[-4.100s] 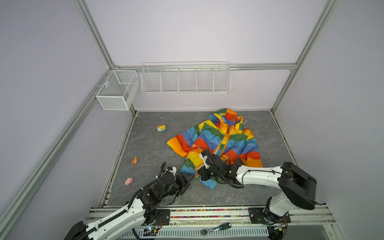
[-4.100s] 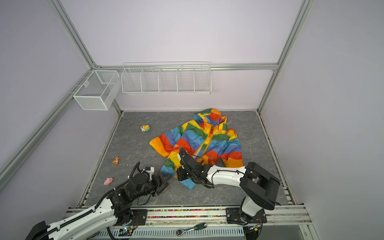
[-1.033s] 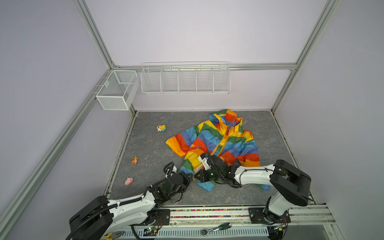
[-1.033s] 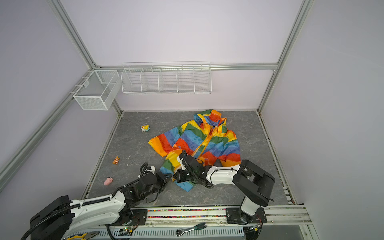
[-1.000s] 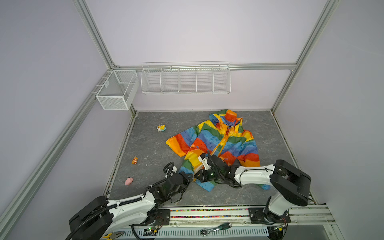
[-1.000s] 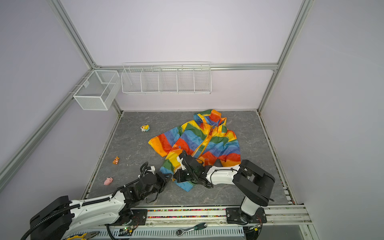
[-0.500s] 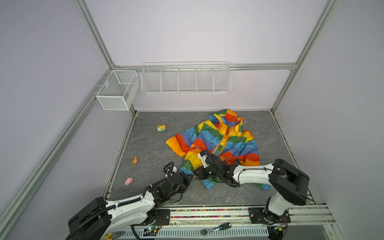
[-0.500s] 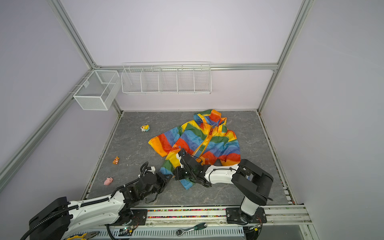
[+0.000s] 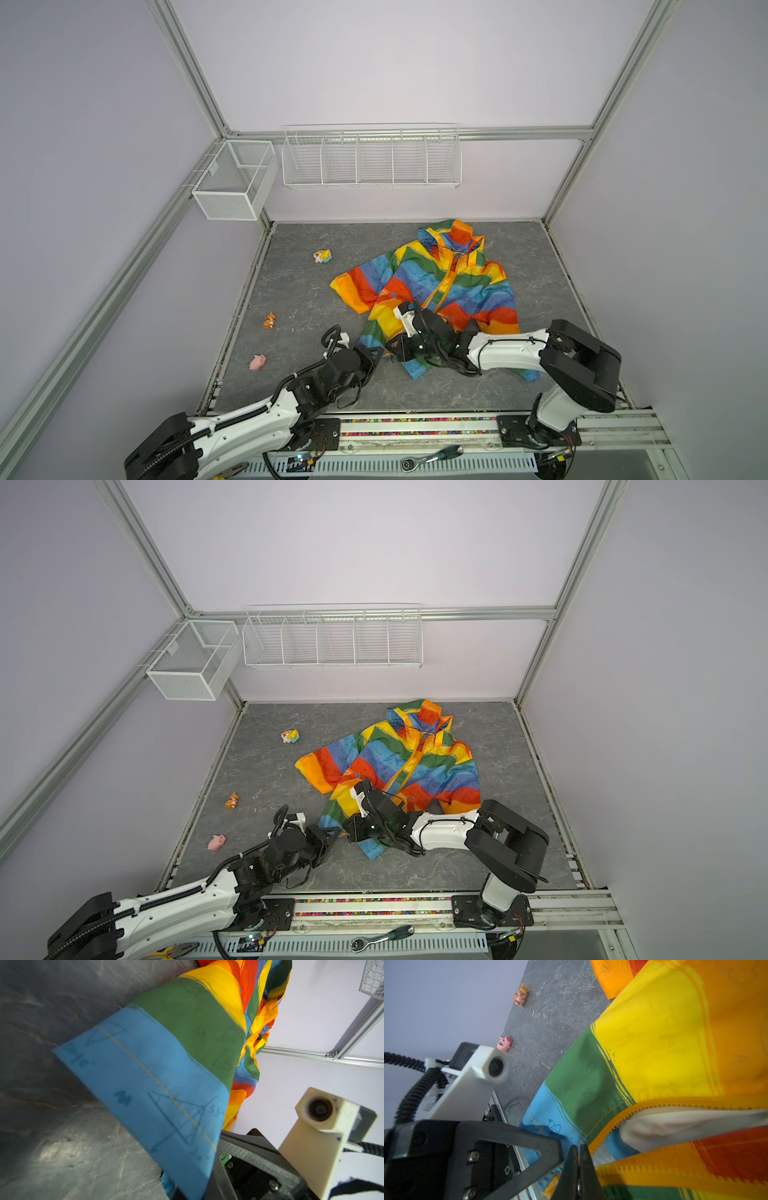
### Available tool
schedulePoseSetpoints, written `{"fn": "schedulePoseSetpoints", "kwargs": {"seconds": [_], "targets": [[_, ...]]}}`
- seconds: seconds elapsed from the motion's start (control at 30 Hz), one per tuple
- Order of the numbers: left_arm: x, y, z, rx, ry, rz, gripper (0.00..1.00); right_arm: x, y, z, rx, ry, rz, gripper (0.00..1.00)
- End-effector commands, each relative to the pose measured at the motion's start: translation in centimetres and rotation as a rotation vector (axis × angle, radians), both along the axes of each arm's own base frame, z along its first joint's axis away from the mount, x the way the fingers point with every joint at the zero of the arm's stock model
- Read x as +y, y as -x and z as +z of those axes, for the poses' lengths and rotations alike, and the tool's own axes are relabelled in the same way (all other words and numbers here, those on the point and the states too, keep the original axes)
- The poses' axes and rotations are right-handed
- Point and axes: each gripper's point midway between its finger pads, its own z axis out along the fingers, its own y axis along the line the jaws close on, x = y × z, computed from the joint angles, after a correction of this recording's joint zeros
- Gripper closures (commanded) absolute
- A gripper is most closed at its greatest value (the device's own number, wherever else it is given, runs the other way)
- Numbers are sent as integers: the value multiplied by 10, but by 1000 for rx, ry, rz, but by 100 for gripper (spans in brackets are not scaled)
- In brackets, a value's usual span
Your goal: Zip up the jacket
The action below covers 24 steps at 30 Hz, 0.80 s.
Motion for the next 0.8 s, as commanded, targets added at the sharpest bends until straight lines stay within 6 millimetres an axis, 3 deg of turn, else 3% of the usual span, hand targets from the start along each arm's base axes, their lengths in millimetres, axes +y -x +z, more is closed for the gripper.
{"fn": "schedulePoseSetpoints", "kwargs": {"seconds": [0.0,0.2,0.27,0.4,0.47,0.77], "targets": [[6,-1,3,-14,7,24,100,-15,-4,-15,-14,64,-32,94],[5,-1,5,-12,27,28,97,-14,-4,-7,-22,51,-36,94],[4,-1,8,-10,39,26,86,-15,-5,-5,-25,51,-38,94],[-1,0,13,-3,60,16,53,-15,-4,0,-25,40,-40,94],[-4,1,15,8,66,4,47,-15,-4,2,-27,37,-40,94],[-19,9,4,62,82,-62,45,-12,-1,8,-13,7,-38,94]]}}
